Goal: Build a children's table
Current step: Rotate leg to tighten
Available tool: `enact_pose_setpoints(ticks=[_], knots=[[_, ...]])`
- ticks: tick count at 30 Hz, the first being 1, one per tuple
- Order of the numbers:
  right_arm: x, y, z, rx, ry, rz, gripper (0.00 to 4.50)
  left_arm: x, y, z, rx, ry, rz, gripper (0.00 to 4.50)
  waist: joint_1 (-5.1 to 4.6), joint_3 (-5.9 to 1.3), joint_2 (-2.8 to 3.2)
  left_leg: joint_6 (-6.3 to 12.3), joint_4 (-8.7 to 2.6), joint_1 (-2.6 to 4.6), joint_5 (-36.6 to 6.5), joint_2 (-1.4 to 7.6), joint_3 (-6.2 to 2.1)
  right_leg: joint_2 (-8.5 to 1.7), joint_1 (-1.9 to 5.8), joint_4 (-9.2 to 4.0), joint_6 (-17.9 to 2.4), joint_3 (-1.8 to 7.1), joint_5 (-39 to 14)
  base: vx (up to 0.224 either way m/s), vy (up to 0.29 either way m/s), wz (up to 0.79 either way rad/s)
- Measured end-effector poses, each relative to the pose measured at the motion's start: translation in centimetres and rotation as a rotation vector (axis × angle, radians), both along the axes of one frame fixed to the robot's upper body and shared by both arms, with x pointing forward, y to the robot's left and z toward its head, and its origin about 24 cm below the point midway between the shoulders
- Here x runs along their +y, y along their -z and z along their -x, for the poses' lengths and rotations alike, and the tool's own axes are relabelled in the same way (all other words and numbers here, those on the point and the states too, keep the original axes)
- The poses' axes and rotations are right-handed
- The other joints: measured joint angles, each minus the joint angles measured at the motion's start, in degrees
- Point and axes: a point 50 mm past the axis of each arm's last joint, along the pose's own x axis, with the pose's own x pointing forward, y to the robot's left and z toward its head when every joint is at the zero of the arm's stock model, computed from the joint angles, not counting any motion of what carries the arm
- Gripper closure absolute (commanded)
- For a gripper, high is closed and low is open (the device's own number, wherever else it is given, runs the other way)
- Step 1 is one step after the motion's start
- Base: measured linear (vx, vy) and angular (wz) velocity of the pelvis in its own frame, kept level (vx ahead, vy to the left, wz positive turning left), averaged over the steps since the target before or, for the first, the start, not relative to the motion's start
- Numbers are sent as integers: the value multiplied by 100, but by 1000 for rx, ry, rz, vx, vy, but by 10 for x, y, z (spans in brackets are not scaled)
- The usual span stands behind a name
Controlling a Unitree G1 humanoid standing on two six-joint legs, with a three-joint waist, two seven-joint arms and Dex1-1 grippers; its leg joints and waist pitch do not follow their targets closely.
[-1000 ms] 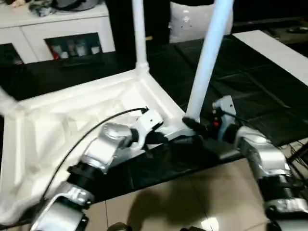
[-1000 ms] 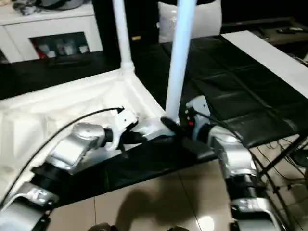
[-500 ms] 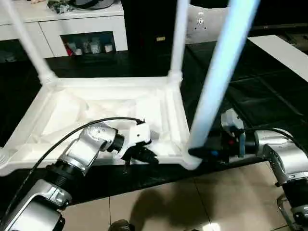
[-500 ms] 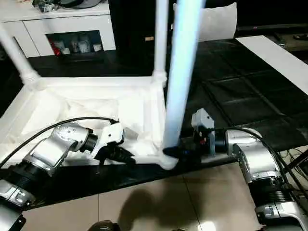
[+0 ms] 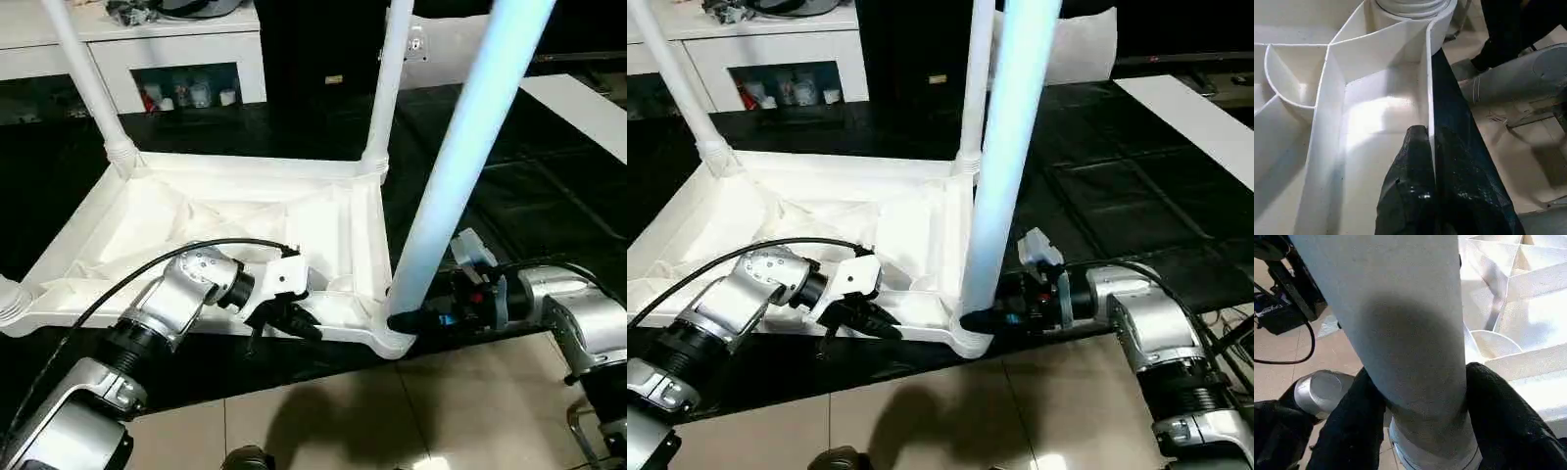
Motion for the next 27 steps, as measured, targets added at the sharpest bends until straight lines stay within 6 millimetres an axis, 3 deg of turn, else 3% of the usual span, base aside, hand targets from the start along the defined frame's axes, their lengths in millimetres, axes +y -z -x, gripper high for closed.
enact_pose_setpoints(ticks=[3, 9, 10, 13, 16, 21, 22, 27], knots=[[0, 0, 2, 7, 18, -9, 241, -1, 0, 0, 11, -7, 7, 450, 14, 0, 0, 0, 0, 1, 0, 0, 0, 0, 2, 0, 1, 0, -1, 0, 0, 0], [9, 3, -8, -13, 206, -38, 243, 0, 1, -7, 33, -167, 29, 450, -68, 1, -1, -4, 1, 17, 3, 2, 1, 1, 4, 6, 23, 0, -13, 0, 0, 0], [14, 5, -16, -37, 316, -33, 243, -1, 2, -11, 19, -254, 33, 450, -182, 6, -9, -8, 1, 19, 6, 1, 1, 1, 2, 5, 21, 0, -11, 0, 0, 0], [22, 9, -31, -64, 543, -30, 246, -13, 5, -17, 12, -409, 63, 450, -384, 13, -20, -9, 8, 18, 6, -1, 4, 1, 11, -3, 22, 6, -11, 0, 0, 0], [26, 10, -43, -95, 718, -11, 248, -30, 7, -20, 18, -522, 95, 450, -507, 18, -29, -8, 8, 15, 5, 0, 4, 1, 12, -7, 23, 5, -11, 0, 0, 0], [34, 11, -60, -124, 955, -20, 248, -58, 6, -27, -9, -688, 116, 450, -509, 12, -15, -8, -7, 13, 5, -1, 4, 1, 2, -5, 23, 2, -10, 0, 0, 0], [34, 12, -60, -125, 969, -25, 195, -60, 6, -27, -11, -696, 116, 450, -505, 11, -15, -7, -14, 9, 3, -1, 5, 1, 3, -5, 23, 2, -10, 0, 0, 0], [38, 12, -60, -112, 983, -58, 161, -60, 5, -27, -34, -687, 108, 450, -496, 10, -13, -6, -28, 9, 2, -1, 5, 2, -1, -5, 4, -1, 1, 0, 0, 0]])
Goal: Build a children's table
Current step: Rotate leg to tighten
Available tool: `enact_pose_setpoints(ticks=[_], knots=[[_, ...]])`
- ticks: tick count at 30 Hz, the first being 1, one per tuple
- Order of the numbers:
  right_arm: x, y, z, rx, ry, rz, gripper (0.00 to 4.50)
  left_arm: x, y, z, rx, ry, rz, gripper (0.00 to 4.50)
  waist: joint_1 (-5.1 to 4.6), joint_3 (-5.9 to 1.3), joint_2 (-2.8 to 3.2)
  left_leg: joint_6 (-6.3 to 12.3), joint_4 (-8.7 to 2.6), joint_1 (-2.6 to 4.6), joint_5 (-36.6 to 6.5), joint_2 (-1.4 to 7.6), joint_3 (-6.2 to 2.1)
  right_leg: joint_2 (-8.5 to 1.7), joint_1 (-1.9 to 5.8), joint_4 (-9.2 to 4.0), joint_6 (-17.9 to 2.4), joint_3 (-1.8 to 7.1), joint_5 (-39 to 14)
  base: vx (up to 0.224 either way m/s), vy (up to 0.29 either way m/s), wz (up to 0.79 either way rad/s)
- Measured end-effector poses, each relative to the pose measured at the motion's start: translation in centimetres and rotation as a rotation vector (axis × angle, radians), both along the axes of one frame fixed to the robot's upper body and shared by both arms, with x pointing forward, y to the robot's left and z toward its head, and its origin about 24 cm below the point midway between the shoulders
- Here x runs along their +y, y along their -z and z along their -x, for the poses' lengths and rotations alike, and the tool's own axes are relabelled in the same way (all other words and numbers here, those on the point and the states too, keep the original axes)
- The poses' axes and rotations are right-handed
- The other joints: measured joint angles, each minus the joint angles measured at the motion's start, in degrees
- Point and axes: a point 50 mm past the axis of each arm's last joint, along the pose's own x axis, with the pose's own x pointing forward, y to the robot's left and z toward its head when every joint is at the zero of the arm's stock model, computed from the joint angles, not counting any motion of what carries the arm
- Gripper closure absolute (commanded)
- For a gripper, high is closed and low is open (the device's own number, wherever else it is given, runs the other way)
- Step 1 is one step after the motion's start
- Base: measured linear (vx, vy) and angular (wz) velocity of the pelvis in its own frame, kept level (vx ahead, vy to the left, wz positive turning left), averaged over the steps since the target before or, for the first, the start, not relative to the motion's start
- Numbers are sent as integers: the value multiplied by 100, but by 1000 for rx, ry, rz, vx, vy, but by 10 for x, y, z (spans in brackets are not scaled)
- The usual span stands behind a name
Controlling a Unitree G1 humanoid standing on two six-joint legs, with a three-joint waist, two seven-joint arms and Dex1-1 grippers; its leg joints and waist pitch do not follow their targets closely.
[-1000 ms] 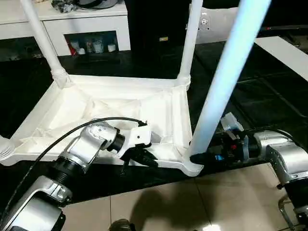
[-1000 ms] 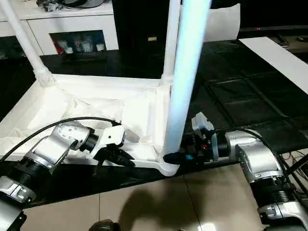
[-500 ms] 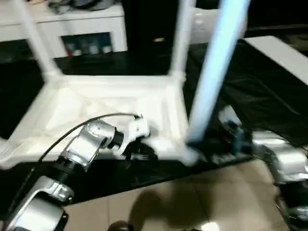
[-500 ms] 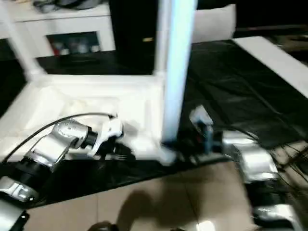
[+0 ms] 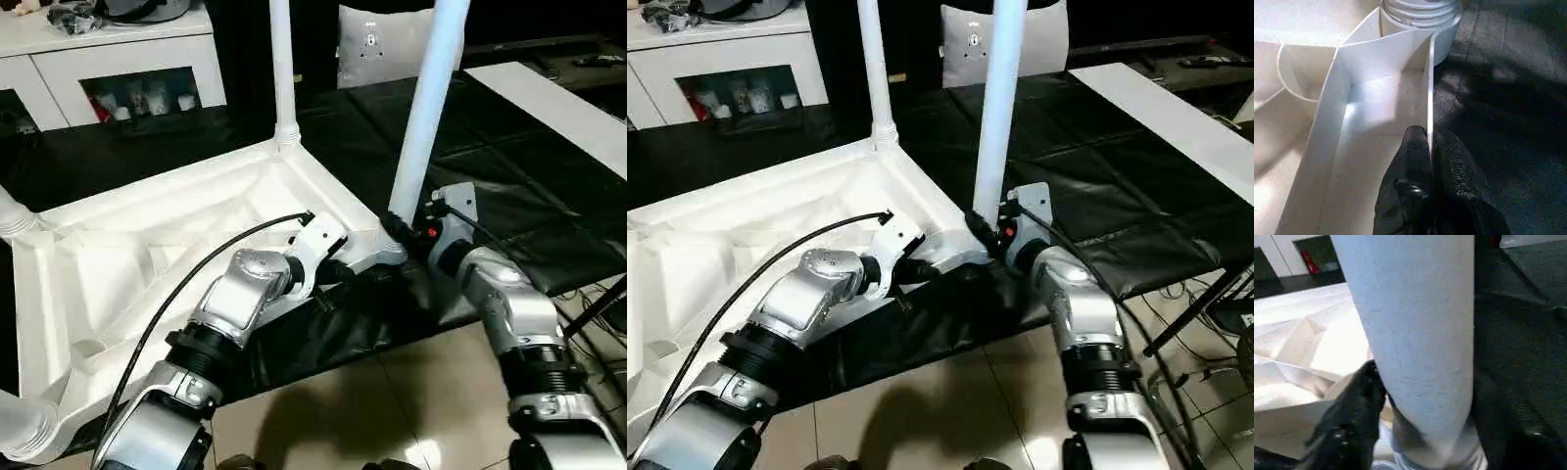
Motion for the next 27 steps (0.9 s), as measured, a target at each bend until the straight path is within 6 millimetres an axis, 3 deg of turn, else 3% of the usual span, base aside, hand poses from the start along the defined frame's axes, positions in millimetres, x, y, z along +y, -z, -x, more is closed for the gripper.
enact_pose_setpoints(ticks=[6, 9, 13, 16, 24, 25, 27], knots=[[-9, -1, 6, -7, -122, 8, 95, 11, -1, 1, -25, 75, -25, 450, 16, 1, -1, 0, 1, 0, 0, 1, -1, 1, -12, 1, -5, -3, 3, 0, 0, 0], [-17, -1, 12, -1, -208, 31, 85, 20, -2, 2, -44, 132, -38, 450, 60, 4, -4, 0, 3, -6, 1, 2, -2, 1, -20, 1, -6, -4, 4, 0, 0, 0], [-36, -7, 21, 9, -365, 98, 34, 38, -2, 6, -58, 256, -66, 450, 183, 7, -8, 2, 6, -9, 0, 1, -2, 0, -22, 1, -7, -4, 5, 0, 0, 0], [-39, -12, 28, 13, -502, 140, 4, 49, -4, 9, -55, 355, -93, 450, 249, 8, -9, 2, 9, -9, 0, 1, -3, -1, -19, 3, -7, -3, 4, 0, 0, 0], [-43, -21, 45, 22, -792, 169, 4, 63, -6, 19, -11, 559, -125, 450, 408, 16, -26, 3, 19, -7, 0, 1, -3, -2, -10, 6, -8, -1, 5, 0, 0, 0], [-44, -21, 48, 40, -835, 172, 31, 64, -7, 20, -8, 586, -131, 450, 435, 16, -27, 3, 21, -4, 0, 2, -3, -2, -7, 7, -8, -1, 5, 0, 0, 0], [-43, -19, 51, 63, -885, 171, 42, 64, -6, 22, -4, 622, -132, 450, 465, 16, -29, 3, 25, -4, 0, 3, -3, -2, -6, 7, -8, -1, 5, 0, 0, 0]])
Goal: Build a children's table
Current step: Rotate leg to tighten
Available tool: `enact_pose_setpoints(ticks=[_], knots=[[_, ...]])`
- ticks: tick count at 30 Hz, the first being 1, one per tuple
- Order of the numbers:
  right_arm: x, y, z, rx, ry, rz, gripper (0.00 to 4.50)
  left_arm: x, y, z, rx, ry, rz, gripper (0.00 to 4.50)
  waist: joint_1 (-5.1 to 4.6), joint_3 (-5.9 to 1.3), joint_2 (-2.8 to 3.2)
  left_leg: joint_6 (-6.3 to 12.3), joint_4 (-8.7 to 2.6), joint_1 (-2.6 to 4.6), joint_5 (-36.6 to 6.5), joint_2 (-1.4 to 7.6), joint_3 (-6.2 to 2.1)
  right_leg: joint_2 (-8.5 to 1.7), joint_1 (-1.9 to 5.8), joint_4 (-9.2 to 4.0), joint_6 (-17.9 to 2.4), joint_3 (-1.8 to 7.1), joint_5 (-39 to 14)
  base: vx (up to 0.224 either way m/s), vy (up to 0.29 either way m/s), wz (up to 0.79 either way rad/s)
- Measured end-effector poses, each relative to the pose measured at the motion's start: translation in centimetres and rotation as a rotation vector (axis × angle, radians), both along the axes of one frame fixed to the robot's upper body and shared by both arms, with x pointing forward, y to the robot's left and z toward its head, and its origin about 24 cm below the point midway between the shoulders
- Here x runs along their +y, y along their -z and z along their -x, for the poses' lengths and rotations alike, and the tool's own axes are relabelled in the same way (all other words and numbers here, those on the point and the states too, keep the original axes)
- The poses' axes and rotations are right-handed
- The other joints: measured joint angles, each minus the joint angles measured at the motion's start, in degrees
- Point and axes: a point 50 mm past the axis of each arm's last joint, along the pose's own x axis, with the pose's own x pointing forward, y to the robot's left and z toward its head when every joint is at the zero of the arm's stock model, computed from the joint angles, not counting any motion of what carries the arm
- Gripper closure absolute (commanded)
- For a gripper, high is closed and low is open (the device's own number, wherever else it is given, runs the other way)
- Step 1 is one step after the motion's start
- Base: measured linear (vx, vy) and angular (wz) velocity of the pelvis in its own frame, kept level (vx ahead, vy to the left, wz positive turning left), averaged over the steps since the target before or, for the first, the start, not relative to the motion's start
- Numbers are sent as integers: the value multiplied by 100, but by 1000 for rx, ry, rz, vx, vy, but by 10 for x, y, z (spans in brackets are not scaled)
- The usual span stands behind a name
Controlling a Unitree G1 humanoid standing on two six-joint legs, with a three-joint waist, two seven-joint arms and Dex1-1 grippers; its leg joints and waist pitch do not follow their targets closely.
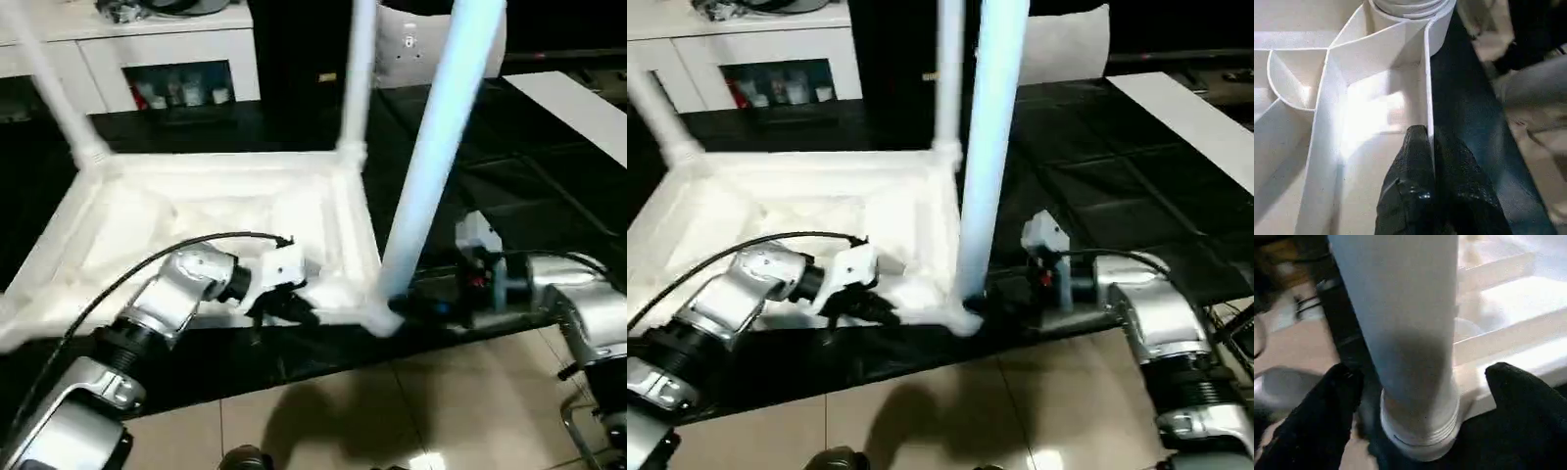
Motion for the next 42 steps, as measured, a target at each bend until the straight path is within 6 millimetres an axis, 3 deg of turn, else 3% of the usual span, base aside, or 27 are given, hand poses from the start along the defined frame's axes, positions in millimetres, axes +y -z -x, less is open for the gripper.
enact_pose_setpoints(ticks=[14, 18, 19, 27, 31, 33, 36, 38, 41, 42], knots=[[10, 5, 3, 31, -71, -31, 171, -3, 0, 2, 5, 54, -3, 450, 30, 0, -1, 1, 12, -1, 0, 0, -1, 0, 9, 4, 0, 3, 0, 0, 0, 0], [11, 5, 4, 45, -81, -43, 189, -3, 0, 2, 5, 55, -3, 450, 30, 0, -1, 1, 12, -1, 1, 1, -1, 0, 10, 4, 0, 3, 0, 0, 0, 0], [10, 5, 5, 53, -79, -45, 212, -3, 0, 2, 6, 55, -3, 450, 30, 0, -1, 1, 12, -1, 0, 1, -1, 0, 10, 4, 0, 2, 0, 0, 0, 0], [11, 5, 8, 75, -41, -66, 241, -5, 1, 2, 51, 31, 19, 450, 37, 0, -4, 1, 12, 1, 0, 1, -2, 0, 15, 4, 1, 3, -1, 0, 0, 0], [20, 9, 0, 54, 124, -99, 244, -4, 2, -3, 66, -121, 29, 450, -36, 0, -2, -2, 12, 23, 2, 2, -1, 1, 21, 8, 19, 4, -11, 0, 0, 0], [25, 12, -8, 37, 238, -111, 244, -6, 2, -7, 53, -203, 35, 450, -156, 1, -2, -5, 15, 31, 4, 0, -1, 0, 23, 2, 20, 4, -10, 0, 0, 0], [29, 16, -24, -2, 445, -98, 245, -19, 6, -13, 67, -361, 70, 450, -343, 8, -12, -4, 14, 60, 4, -2, 3, 0, 43, -12, 22, 10, -11, 0, 0, 0], [35, 15, -40, -46, 637, -94, 245, -37, 7, -18, 61, -507, 108, 450, -467, 16, -10, -4, 24, 61, 3, -3, 4, -2, 43, -17, 22, 8, -11, 0, 0, 0], [31, 16, -46, -71, 729, -86, 245, -55, 8, -18, 70, -558, 132, 450, -514, 17, -13, -1, 8, 61, 1, -5, 3, -1, 43, -27, 24, 7, -10, 0, 0, 0], [31, 15, -46, -74, 737, -87, 194, -57, 8, -18, 70, -563, 133, 450, -516, 16, -10, -2, -4, 61, 1, -6, 4, 0, 41, -27, 25, 7, -9, 0, 0, 0]])
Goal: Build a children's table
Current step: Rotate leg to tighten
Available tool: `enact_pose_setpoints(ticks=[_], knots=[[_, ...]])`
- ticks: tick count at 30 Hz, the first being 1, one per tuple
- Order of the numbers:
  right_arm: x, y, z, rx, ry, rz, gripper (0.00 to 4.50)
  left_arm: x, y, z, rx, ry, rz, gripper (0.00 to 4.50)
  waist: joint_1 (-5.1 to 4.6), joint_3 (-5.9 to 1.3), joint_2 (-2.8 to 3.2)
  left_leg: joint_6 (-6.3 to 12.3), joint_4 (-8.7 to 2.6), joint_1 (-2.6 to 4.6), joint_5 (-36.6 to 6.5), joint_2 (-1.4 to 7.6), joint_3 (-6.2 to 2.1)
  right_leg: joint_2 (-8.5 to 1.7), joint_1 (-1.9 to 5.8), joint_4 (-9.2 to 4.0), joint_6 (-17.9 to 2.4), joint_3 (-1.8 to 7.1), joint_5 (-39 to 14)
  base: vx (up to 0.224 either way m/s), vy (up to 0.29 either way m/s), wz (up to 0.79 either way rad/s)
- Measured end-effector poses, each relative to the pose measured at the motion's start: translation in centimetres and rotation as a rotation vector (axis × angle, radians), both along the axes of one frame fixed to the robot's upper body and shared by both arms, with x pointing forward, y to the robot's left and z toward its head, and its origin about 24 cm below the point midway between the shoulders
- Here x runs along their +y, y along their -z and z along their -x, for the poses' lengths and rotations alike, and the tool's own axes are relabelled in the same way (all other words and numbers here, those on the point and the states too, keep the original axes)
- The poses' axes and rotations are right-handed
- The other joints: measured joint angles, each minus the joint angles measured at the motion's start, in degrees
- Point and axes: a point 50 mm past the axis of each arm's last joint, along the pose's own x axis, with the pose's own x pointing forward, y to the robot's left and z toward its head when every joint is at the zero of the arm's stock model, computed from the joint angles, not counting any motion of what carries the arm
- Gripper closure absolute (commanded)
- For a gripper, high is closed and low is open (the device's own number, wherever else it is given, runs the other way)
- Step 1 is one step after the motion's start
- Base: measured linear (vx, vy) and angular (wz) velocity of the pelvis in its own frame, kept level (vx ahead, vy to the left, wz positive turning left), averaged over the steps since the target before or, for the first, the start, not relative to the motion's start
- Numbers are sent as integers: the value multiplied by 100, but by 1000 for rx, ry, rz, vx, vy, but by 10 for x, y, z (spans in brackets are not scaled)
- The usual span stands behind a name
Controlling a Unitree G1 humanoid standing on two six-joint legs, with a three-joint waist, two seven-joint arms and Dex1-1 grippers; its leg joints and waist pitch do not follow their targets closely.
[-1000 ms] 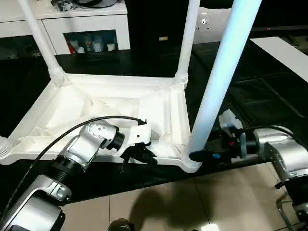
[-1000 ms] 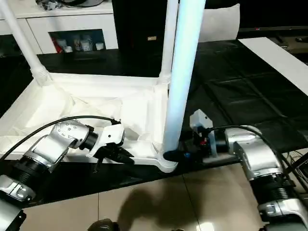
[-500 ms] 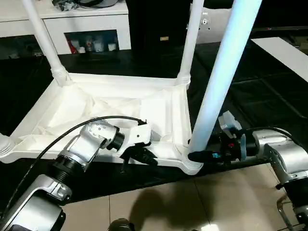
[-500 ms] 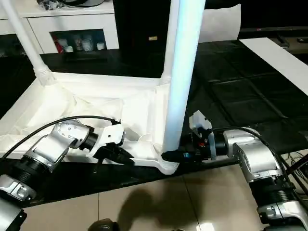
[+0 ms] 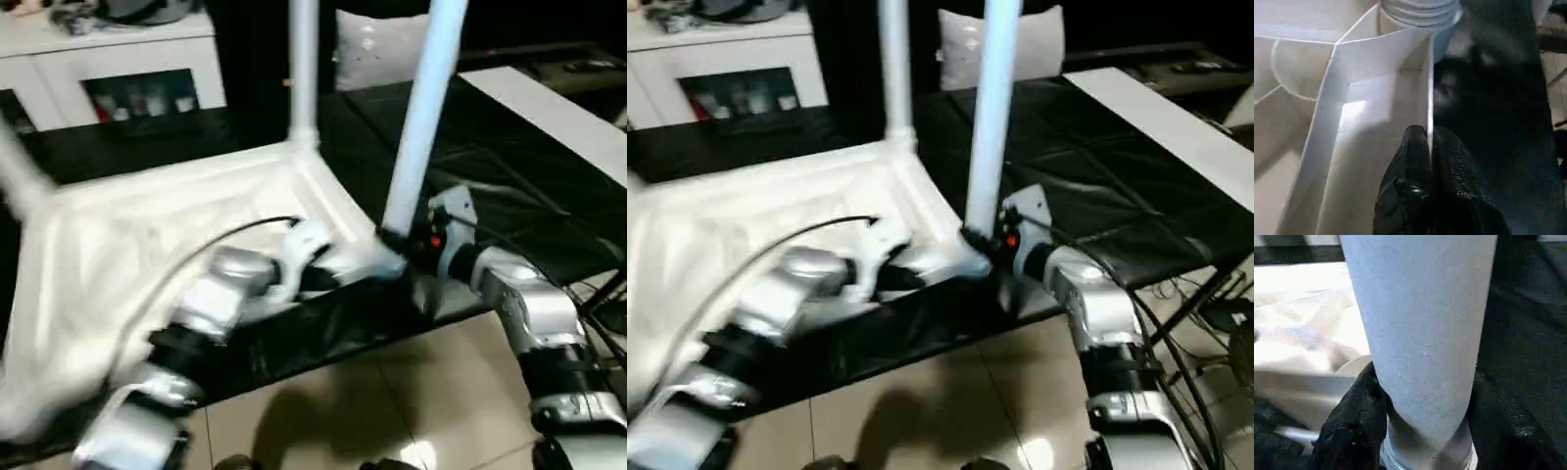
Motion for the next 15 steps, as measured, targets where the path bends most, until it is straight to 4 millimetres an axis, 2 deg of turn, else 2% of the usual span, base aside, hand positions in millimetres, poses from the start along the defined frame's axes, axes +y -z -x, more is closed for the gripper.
enact_pose_setpoints(ticks=[3, 5, 10, 13, 15], knots=[[3, 0, 0, -12, 3, -7, 174, 0, -1, -1, -11, -9, 0, 450, 30, -2, 4, -2, -40, 2, 1, 4, -2, 8, -5, 2, 0, -9, 0, 0, 0, 0], [4, -1, 0, -22, 9, -12, 145, 0, -2, -1, -19, -11, -2, 450, 50, -2, 7, -3, -50, 1, 1, 7, -2, 11, -12, 3, -14, -9, 7, 0, 0, 0], [3, 0, 3, -45, -27, -20, 100, 2, -4, 1, -41, 10, -14, 450, 49, 0, 8, 1, -50, -12, -3, 5, -1, 10, -20, -3, -18, -7, 4, 0, 0, 0], [-4, -1, 8, -55, -106, -2, 86, 10, -4, 2, -77, 77, -31, 450, 69, 4, 14, 0, -51, -14, -3, 6, -3, 10, -22, -3, -18, -11, 4, 0, 0, 0], [-10, 0, 13, -48, -185, 15, 55, 19, -5, 3, -99, 144, -44, 450, 86, 7, 13, -2, -50, -17, -3, 7, -5, 10, -23, -2, -18, -13, 5, 0, 0, 0]])
